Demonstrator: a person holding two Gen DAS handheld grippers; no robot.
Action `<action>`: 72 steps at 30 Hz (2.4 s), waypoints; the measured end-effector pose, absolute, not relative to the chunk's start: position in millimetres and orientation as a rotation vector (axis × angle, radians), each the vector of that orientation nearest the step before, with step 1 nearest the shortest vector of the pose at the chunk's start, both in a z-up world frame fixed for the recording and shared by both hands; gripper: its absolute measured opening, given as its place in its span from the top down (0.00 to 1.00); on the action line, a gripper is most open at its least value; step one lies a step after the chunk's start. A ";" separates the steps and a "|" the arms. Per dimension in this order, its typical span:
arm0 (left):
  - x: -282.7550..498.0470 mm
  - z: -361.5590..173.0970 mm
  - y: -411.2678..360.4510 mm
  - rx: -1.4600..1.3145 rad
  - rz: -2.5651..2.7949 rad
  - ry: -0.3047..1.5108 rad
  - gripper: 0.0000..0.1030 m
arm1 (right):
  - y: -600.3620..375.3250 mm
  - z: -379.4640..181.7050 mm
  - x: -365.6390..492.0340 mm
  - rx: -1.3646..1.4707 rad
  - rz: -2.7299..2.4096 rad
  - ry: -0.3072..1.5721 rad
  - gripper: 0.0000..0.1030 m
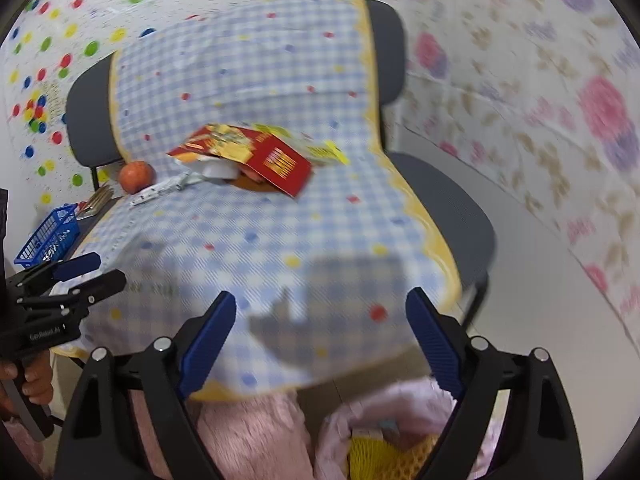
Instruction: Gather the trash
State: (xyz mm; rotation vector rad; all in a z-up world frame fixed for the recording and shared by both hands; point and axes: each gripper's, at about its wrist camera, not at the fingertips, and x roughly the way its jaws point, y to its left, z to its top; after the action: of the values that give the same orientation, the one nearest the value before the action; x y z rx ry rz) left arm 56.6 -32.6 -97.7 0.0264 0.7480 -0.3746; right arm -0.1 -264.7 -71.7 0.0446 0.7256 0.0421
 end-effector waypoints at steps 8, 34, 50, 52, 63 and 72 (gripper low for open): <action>84.7 -85.4 8.7 -0.004 -0.267 0.720 0.27 | -225.3 -67.6 65.5 -0.048 0.134 0.696 0.43; 154.2 -100.7 36.8 0.006 -0.132 0.744 0.27 | -171.5 -63.0 191.0 -0.360 0.178 0.596 0.93; 170.7 -102.9 27.2 0.077 -0.147 0.738 0.27 | -256.9 -29.5 104.6 0.162 0.193 0.533 0.98; 177.2 -103.3 26.8 0.081 -0.137 0.743 0.27 | -260.4 -37.0 104.7 0.190 0.197 0.555 0.98; 261.7 -122.9 24.2 0.172 -0.158 0.811 0.27 | -268.8 -50.9 108.3 0.242 0.217 0.597 0.98; 313.3 -149.1 61.9 0.039 -0.185 0.952 0.31 | -272.2 -58.1 107.3 0.271 0.210 0.618 0.98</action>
State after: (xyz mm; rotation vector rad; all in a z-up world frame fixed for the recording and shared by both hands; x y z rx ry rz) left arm 313.3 61.9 -149.1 0.0387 0.9516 -0.1847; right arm 107.3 -272.2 -58.1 0.2712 0.6178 0.2101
